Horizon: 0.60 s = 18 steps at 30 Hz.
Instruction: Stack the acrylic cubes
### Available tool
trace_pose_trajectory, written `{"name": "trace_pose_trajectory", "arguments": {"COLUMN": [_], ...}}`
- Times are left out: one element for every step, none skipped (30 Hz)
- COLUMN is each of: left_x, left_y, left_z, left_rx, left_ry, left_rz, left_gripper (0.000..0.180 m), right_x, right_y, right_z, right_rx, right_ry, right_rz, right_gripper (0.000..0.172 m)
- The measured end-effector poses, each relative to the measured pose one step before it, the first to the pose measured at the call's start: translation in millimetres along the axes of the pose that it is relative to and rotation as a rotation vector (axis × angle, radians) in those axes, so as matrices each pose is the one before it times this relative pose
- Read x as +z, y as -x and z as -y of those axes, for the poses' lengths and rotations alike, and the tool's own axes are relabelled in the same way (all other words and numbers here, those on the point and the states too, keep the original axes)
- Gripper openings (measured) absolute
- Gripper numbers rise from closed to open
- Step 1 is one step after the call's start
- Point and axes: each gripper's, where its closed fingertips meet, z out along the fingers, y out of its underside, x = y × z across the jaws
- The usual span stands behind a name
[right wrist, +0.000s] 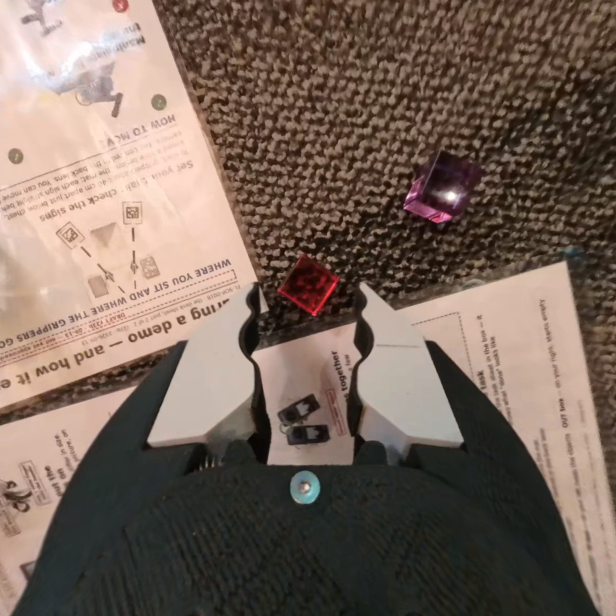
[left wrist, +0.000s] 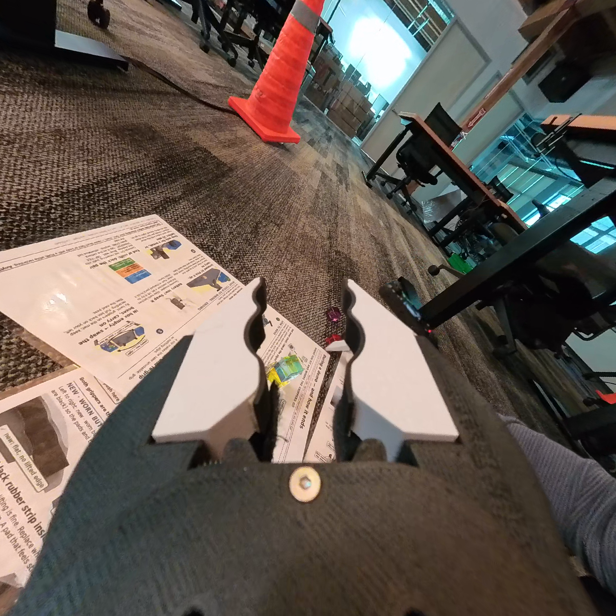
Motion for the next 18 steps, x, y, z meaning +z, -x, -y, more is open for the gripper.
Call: {"name": "trace_pose_trajectory", "arguments": {"left_x": [-0.16,-0.23,-0.23,-0.3,-0.21,-0.09,-0.07,-0.06,0.01,-0.12,0.04,0.04,0.05,-0.09,-0.11,-0.17,-0.16,-0.19], "left_y": [0.08,0.07,0.08,0.03,0.25,0.33,0.04,-0.08,-0.16,-0.19,-0.13,-0.17,-0.13,0.0,0.25,0.37,0.17,0.03], "left_z": [0.27,0.26,0.15,0.3,0.28,0.41,0.18,0.06,-0.13,-0.08,0.0,-0.07,-0.09,0.01,0.25,0.32,0.24,0.28], "left_rx": [0.0011,-0.0003,-0.0018,-0.0021,-0.0023,-0.0028,-0.0029,-0.0022,-0.0004,0.0012,0.0013,0.0006,-0.0001,-0.0002,-0.0006,-0.0018,-0.0029,-0.0028], "left_ry": [-0.0008,-0.001,-0.0005,-0.001,-0.002,-0.0021,-0.0012,-0.0002,-0.0001,-0.0002,0.0003,0.0006,0.0007,-0.0001,-0.001,-0.0013,-0.0012,-0.0009], "left_rz": [0.0007,0.0002,-0.001,-0.0008,0.0,-0.0002,-0.001,-0.0012,-0.0008,0.0001,0.0005,-0.0004,-0.0008,0.0,0.0008,0.0006,-0.0007,-0.0014], "left_gripper": [0.044,0.044,0.044,0.044,0.044,0.044,0.044,0.044,0.044,0.044,0.044,0.044,0.044,0.044,0.044,0.044,0.044,0.044], "right_x": [0.95,0.01,-0.34,-0.74,-1.53,-2.78,-4.21,-5.13,-5.16,-4.51,-3.72,-3.48,-3.35,-2.47,-1.27,-0.29,0.37,0.63], "right_y": [1.07,0.16,1.18,3.05,3.17,4.33,7.43,9.7,10.02,10.84,11.04,12.62,15.91,14.24,11.02,11.9,11.66,10.64], "right_z": [-0.44,-0.06,1.08,1.23,1.24,3.01,6.26,8.56,9.33,9.6,9.52,10.87,12.95,12.4,9.77,8.11,6.9,5.92], "right_rx": [-0.0001,-0.014,-0.0225,-0.026,-0.0267,-0.0327,-0.0377,-0.0398,-0.0385,-0.0359,-0.0266,-0.0201,-0.0211,-0.0202,-0.0235,-0.0348,-0.0338,-0.0314], "right_ry": [0.0085,0.0039,-0.0032,-0.004,-0.0057,-0.0155,-0.0334,-0.0425,-0.0368,-0.0259,-0.0141,-0.0158,-0.028,-0.0249,-0.0093,-0.0013,0.0025,0.0031], "right_rz": [-0.0082,-0.0175,-0.0119,-0.0012,-0.0031,0.0015,0.0172,0.0271,0.029,0.0359,0.0403,0.0518,0.0681,0.0515,0.0276,0.0332,0.0324,0.0291], "right_gripper": [0.044,0.031,0.028,0.027,0.027,0.026,0.026,0.027,0.027,0.027,0.027,0.027,0.027,0.027,0.027,0.027,0.027,0.027]}}
